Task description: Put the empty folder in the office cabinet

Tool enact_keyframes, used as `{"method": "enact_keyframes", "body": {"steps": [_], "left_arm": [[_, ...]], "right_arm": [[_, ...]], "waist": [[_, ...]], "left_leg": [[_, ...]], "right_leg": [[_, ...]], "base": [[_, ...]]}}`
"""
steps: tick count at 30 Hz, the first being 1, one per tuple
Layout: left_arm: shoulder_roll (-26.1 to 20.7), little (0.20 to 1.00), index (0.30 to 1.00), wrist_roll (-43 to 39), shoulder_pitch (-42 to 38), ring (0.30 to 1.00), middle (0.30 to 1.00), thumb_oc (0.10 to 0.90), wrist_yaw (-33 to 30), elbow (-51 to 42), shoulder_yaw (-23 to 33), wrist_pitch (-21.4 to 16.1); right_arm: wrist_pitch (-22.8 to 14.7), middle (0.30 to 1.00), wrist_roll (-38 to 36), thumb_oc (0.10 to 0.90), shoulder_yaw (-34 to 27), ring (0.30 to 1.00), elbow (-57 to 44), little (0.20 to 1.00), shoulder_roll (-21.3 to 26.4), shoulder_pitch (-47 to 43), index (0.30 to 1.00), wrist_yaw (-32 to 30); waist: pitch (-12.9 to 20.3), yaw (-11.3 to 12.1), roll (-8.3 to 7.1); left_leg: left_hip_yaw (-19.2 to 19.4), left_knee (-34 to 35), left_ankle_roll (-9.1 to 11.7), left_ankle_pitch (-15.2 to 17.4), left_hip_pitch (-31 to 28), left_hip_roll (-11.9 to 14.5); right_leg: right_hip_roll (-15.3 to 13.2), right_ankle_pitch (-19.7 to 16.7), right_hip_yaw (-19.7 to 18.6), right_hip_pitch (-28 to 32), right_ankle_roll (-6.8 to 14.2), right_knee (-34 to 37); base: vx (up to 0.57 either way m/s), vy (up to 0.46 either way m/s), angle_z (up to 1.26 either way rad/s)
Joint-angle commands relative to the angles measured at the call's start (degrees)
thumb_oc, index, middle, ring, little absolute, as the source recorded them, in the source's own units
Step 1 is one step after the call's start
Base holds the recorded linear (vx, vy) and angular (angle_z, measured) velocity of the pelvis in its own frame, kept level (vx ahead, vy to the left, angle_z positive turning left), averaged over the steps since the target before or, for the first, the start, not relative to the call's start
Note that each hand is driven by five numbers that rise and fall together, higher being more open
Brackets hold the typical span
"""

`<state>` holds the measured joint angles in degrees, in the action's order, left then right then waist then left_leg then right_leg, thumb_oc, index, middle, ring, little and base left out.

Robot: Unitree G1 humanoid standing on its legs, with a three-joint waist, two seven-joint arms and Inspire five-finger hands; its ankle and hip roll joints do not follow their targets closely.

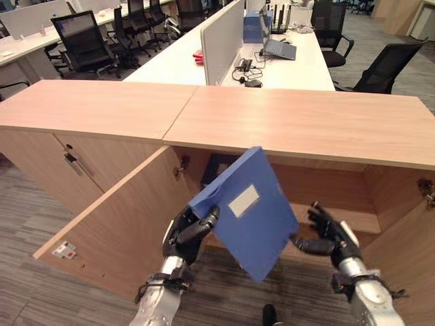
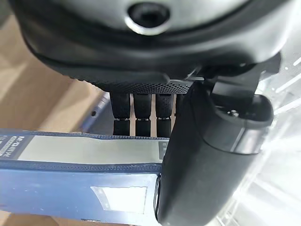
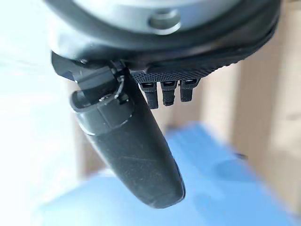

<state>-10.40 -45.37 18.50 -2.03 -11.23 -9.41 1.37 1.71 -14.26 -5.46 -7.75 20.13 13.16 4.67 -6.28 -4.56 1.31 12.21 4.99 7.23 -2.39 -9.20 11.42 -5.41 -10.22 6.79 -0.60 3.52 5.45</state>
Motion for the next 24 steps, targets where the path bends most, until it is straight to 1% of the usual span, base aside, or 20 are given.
{"method": "enact_keyframes", "body": {"steps": [1,3,5,7,9,10,11,12,14,15,16,17,18,21,24], "left_arm": [[-1.75,0.3,0.3,-4.53,-4.85,0.3,0.3,0.4,7.36,-7.4,-0.42,-3.37],[-3.69,0.3,0.3,-3.97,-3.82,0.3,0.3,0.4,7.96,-7.38,0.22,-2.79],[-4.26,0.3,0.3,-3.77,-3.72,0.3,0.3,0.4,8.08,-7.49,0.58,-2.65],[-5.3,0.3,0.3,-3.16,-4.11,0.3,0.3,0.4,8.15,-7.93,1.51,-2.55],[-5.85,0.3,0.3,-2.85,-4.65,0.3,0.3,0.4,8.34,-8.19,1.74,-2.61],[-6.4,0.3,0.3,-2.63,-5.27,0.3,0.3,0.4,8.63,-8.14,1.2,-2.65],[-6.4,0.3,0.3,-2.63,-5.27,0.3,0.3,0.4,8.63,-8.14,1.23,-2.65],[-7.0,0.3,0.3,-2.74,-5.84,0.3,0.3,0.4,8.89,-8.05,0.47,-2.64],[-8.1,0.3,0.3,-4.85,-7.18,0.3,0.3,0.4,10.09,-7.43,-2.46,-2.1],[-8.99,0.3,0.3,-7.5,-8.77,0.3,0.3,0.4,11.08,-6.52,-5.32,-1.75],[-9.03,0.3,0.3,-7.56,-8.86,0.3,0.3,0.4,11.08,-6.51,-5.27,-1.76],[-9.72,0.3,0.3,-9.16,-10.72,0.3,0.3,0.4,11.63,-5.77,-7.31,-1.57],[-10.17,0.3,0.3,-9.57,-11.91,0.3,0.3,0.4,11.83,-5.49,-7.99,-1.74],[-12.02,0.3,0.3,-8.74,-13.31,0.3,0.3,0.4,11.65,-6.27,-7.27,-2.43],[-12.25,0.3,0.3,-8.05,-14.1,0.3,0.3,0.4,11.74,-6.63,-6.26,-2.96]], "right_arm": [[-6.83,0.9,-2.17,0.8,-5.44,0.9,-9.15,0.9,1.32,-8.51,0.9,-1.7],[-7.02,0.9,-3.22,0.8,-6.91,0.9,-13.15,0.9,0.28,-10.25,0.9,-2.6],[-6.94,0.9,-3.13,0.8,-7.25,0.9,-13.8,0.9,0.19,-10.45,0.9,-2.63],[-6.77,0.9,-0.78,0.8,-8.01,0.9,-13.63,0.9,2.23,-10.87,0.9,-2.8],[-6.58,0.9,-0.62,0.8,-7.56,0.9,-13.13,0.9,2.7,-11.19,0.9,-2.28],[-6.43,0.9,-1.13,0.8,-5.88,0.9,-12.14,0.9,3.01,-11.74,0.9,-1.43],[-6.46,0.9,-1.15,0.8,-5.86,0.9,-12.08,0.9,3.02,-11.79,0.9,-1.42],[-6.29,0.9,-1.91,0.8,-4.38,0.9,-11.79,0.9,3.19,-12.21,0.9,-0.56],[-6.15,0.9,-4.33,0.8,-0.81,0.9,-10.88,0.9,3.47,-13.49,0.9,1.16],[-6.19,0.9,-7.0,0.8,2.7,0.9,-9.53,0.9,3.56,-14.94,0.9,2.51],[-6.25,0.9,-7.07,0.8,2.69,0.9,-9.41,0.9,3.57,-15.09,0.9,2.55],[-6.18,0.9,-8.73,0.8,5.37,0.9,-7.61,0.9,4.28,-16.36,0.9,3.51],[-6.1,0.9,-9.24,0.8,6.52,0.9,-7.01,0.9,5.03,-17.16,0.9,4.04],[-6.08,0.9,-9.58,0.8,7.24,0.9,-5.55,0.9,6.43,-17.89,0.9,4.37],[-5.93,0.9,-9.46,0.8,6.58,0.9,-4.39,0.9,6.45,-18.17,0.9,4.49]], "waist": [[-0.77,-0.83,-0.5],[-0.65,-0.79,-0.49],[-0.59,-0.75,-0.59],[-0.45,-0.59,-0.71],[-0.36,-0.43,-0.82],[-0.24,-0.26,-0.87],[-0.24,-0.28,-0.88],[-0.17,-0.2,-0.89],[-0.02,-0.16,-0.9],[0.09,-0.04,-0.81],[0.03,-0.04,-0.9],[0.34,0.04,-1.01],[0.42,0.07,-1.0],[0.68,0.22,-0.97],[0.9,0.24,-0.95]], "left_leg": [[-2.93,0.01,-1.08,4.71,-2.18,2.11],[-2.8,0.01,-1.13,4.83,-2.17,2.14],[-2.8,0.01,-1.14,4.83,-2.14,2.12],[-2.79,0.01,-1.11,4.79,-2.09,2.13],[-2.8,0.01,-1.05,4.78,-2.04,2.14],[-2.9,0.01,-0.99,4.78,-2.0,2.1],[-2.9,0.01,-1.0,4.78,-1.98,2.1],[-2.92,0.01,-0.95,4.76,-1.98,2.1],[-2.91,0.01,-0.8,4.75,-2.05,2.09],[-2.83,0.01,-0.63,5.14,-2.46,2.21],[-2.86,0.01,-0.66,4.88,-2.29,2.13],[-2.91,0.01,-0.56,4.88,-2.32,2.11],[-2.96,0.01,-0.5,4.9,-2.32,2.09],[-3.0,0.01,-0.39,4.85,-2.26,2.09],[-3.01,0.01,-0.34,4.85,-2.26,2.04]], "right_leg": [[-2.66,5.96,0.51,5.28,2.03,-0.45],[-2.68,5.86,0.43,5.26,2.02,-0.45],[-2.67,5.82,0.42,5.23,2.02,-0.45],[-2.69,5.69,0.44,5.17,2.04,-0.45],[-2.71,5.62,0.47,5.09,2.08,-0.45],[-2.7,5.57,0.5,5.04,2.13,-0.45],[-2.71,5.57,0.49,5.02,2.13,-0.45],[-2.7,5.57,0.5,5.02,2.15,-0.45],[-2.7,5.61,0.5,5.1,2.25,-0.45],[-2.57,5.9,0.51,5.56,2.37,-0.45],[-2.64,5.69,0.48,5.39,2.31,-0.45],[-2.72,5.66,0.5,5.45,2.37,-0.45],[-2.73,5.69,0.53,5.51,2.39,-0.45],[-2.74,5.72,0.57,5.59,2.44,-0.45],[-2.73,5.74,0.59,5.64,2.41,-0.45]], "base": [[0.0,0.0,0.0],[0.0,0.0,0.0],[-0.01,0.004,-0.04],[0.0,0.0,0.0],[0.0,0.0,0.0],[0.0,0.0,0.0],[0.0,0.0,0.0],[0.0,0.0,0.0],[0.0,0.0,0.0],[0.0,0.0,0.0],[0.0,0.0,0.0],[0.0,0.0,0.0],[0.0,0.0,0.0],[0.0,0.0,0.0],[0.0,0.0,0.0]]}}
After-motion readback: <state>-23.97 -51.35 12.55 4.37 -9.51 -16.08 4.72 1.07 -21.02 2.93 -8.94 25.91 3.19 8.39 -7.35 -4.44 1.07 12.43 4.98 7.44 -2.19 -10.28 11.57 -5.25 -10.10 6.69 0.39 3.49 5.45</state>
